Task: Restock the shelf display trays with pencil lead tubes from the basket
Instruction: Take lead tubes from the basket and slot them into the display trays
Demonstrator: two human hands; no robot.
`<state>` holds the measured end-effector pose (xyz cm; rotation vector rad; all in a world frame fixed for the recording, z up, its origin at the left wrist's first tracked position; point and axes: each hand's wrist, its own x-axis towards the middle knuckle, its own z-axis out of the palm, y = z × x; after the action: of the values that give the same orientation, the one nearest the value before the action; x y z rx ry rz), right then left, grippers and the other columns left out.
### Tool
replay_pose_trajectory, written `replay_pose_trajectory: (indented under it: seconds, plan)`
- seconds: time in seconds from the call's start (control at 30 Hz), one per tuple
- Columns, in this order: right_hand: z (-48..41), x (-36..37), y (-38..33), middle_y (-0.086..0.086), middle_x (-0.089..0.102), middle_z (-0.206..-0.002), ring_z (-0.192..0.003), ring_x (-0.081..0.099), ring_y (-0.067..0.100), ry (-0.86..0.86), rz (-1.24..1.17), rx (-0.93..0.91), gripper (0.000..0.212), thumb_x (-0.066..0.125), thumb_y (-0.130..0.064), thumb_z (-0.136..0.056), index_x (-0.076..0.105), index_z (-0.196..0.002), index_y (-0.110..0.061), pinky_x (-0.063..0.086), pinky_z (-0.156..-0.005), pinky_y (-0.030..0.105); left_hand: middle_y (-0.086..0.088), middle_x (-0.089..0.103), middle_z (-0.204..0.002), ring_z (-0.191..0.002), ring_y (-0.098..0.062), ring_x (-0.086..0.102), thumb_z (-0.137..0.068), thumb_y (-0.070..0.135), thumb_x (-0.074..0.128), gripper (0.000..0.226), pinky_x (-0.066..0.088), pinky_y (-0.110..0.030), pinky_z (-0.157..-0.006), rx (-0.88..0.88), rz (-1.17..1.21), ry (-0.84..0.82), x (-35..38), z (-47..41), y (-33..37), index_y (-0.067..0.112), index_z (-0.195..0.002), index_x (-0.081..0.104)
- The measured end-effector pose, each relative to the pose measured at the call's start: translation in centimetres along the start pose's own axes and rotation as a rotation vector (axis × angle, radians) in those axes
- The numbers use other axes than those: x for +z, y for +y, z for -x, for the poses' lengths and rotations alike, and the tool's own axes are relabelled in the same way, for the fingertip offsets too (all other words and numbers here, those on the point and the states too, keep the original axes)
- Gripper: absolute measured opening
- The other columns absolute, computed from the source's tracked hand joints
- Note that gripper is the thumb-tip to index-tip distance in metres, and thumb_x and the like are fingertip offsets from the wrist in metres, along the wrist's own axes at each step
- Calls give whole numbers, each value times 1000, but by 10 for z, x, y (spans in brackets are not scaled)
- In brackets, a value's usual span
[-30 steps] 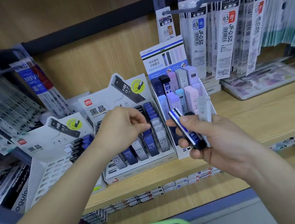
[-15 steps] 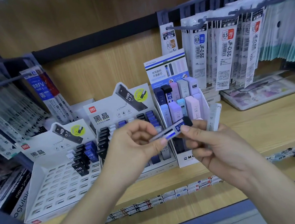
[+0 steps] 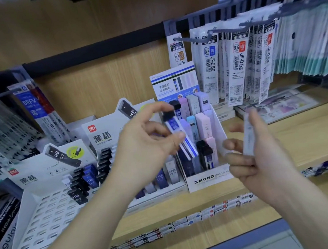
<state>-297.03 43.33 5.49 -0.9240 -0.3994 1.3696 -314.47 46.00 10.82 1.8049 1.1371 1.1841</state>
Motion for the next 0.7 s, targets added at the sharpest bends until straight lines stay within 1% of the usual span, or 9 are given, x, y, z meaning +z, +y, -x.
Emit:
replay_pose_trajectory:
  seconds: [0.1,0.17,0.2,0.3,0.43,0.5,0.57,0.63,0.7]
  plan:
    - [-7,-15,-8,2,45,-65,-35,22,6,140,-58,-48,30,49,-51,-96,48,-86,-23,14,-32,11,-19,63,-73,-61,-26,70,-79,6,75,32,59,-35,-64,9,-19,72,4,-10,-6,29,-95,61]
    - [-10,-22,-10,2,46,-66,-37,26,8,181,-36,-58,23,47,-41,-98,51,-85,-21,15,-33,14,-12,62,-72,-63,-28,69,-78,7,76,33,59,-37,-66,21,-89,37,12,-11,-14,34,-93,63]
    - [-10,-24,-10,2,47,-66,-39,30,9,178,-14,-58,22,46,-37,-98,54,-87,-19,17,-33,15,-8,61,-72,-63,-26,68,-78,9,77,34,58,-37,-68,30,-136,16,17,-11,-18,37,-91,63]
    - [-11,-27,-10,1,50,-66,-46,40,10,146,84,-62,26,45,-33,-101,65,-98,-17,25,-34,18,6,58,-74,-61,-15,63,-77,12,79,31,53,-24,-66,85,-288,-8,28,-8,-28,35,-90,63]
    - [-11,-32,-12,1,47,-67,-46,39,11,131,117,-62,27,46,-26,-98,69,-106,-13,28,-36,20,12,62,-74,-63,-10,59,-75,12,80,28,52,-27,-71,162,-422,-50,38,-8,-34,31,-89,65]
    - [-12,-33,-14,2,46,-68,-46,39,11,111,83,-48,32,43,-23,-96,70,-108,-10,28,-36,21,15,63,-74,-62,-6,56,-76,11,79,26,51,-22,-71,175,-452,-47,37,-9,-30,31,-87,67]
    - [-11,-34,-15,3,44,-71,-49,42,12,83,45,-58,35,41,-20,-96,70,-108,-6,32,-38,23,12,63,-71,-60,-3,54,-75,8,79,27,50,-16,-67,175,-352,23,34,-16,-21,31,-83,67]
    - [-9,-35,-17,5,45,-76,-58,48,16,69,23,-80,34,41,-18,-98,71,-106,-4,42,-42,26,15,65,-70,-60,-3,56,-73,6,80,28,51,-14,-67,161,-177,76,34,-26,-11,30,-79,67]
    - [-9,-37,-18,10,49,-85,-68,53,20,80,10,-91,33,42,-17,-99,71,-106,-3,51,-49,28,22,64,-69,-58,-4,58,-72,8,81,26,50,-13,-66,147,-161,54,43,-35,-7,29,-78,67]
